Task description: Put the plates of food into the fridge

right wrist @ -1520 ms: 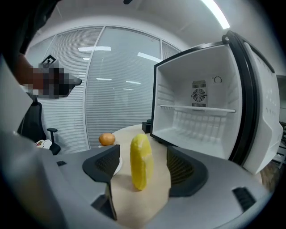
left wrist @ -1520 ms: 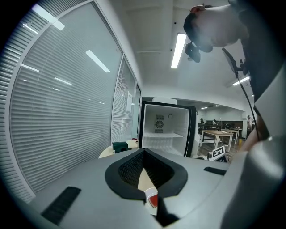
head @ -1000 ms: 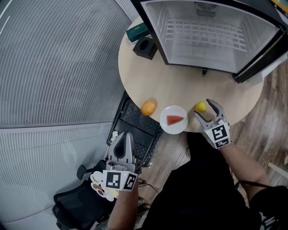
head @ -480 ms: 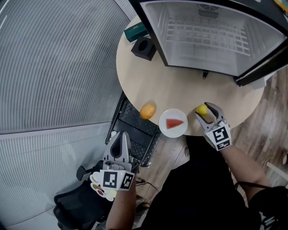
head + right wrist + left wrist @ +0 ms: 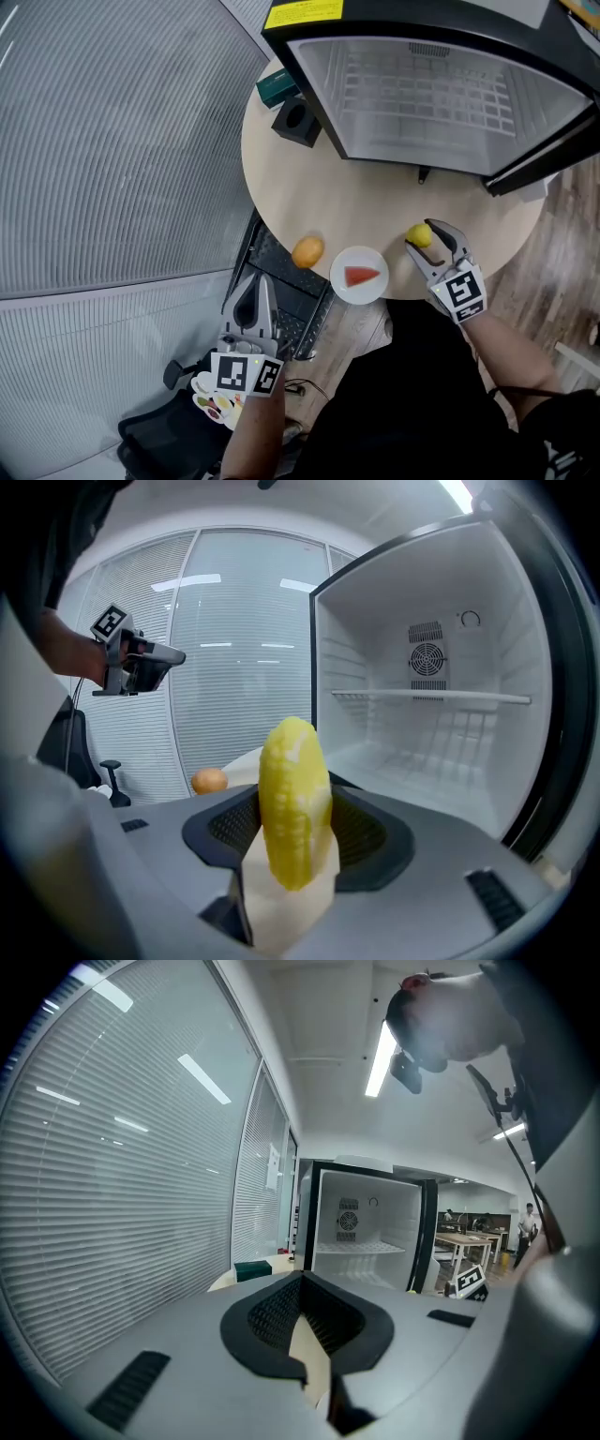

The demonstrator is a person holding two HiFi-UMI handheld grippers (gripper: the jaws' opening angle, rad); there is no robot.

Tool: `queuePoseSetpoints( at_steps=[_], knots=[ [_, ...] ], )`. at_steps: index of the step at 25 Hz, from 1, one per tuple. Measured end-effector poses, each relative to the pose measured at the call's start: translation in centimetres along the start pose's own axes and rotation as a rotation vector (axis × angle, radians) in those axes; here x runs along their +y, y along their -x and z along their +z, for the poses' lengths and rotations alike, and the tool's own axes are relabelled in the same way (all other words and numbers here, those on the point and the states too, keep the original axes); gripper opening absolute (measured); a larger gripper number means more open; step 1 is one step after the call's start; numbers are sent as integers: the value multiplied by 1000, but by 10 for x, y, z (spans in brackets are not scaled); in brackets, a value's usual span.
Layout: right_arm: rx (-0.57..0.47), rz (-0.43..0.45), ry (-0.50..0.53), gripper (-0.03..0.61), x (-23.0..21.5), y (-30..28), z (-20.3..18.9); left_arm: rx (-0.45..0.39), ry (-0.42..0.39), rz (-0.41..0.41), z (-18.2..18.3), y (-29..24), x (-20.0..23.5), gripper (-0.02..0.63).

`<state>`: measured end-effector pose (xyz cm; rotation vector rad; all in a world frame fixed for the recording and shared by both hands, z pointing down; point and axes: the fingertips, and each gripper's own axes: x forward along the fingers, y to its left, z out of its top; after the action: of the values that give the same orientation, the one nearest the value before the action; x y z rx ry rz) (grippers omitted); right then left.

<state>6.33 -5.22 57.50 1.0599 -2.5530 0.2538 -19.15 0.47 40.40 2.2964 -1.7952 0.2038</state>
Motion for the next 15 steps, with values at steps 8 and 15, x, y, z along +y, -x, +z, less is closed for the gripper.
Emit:
queuePoseSetpoints(
  at_steps=[8,15],
  knots=[
    [-29,8,-6,236,-25,8,46,-42,-12,-41,32,-40,-16,6],
    [-67,38,35,236,-47,12,78,-63,-26,-55,55,-78,-32,6]
  ],
)
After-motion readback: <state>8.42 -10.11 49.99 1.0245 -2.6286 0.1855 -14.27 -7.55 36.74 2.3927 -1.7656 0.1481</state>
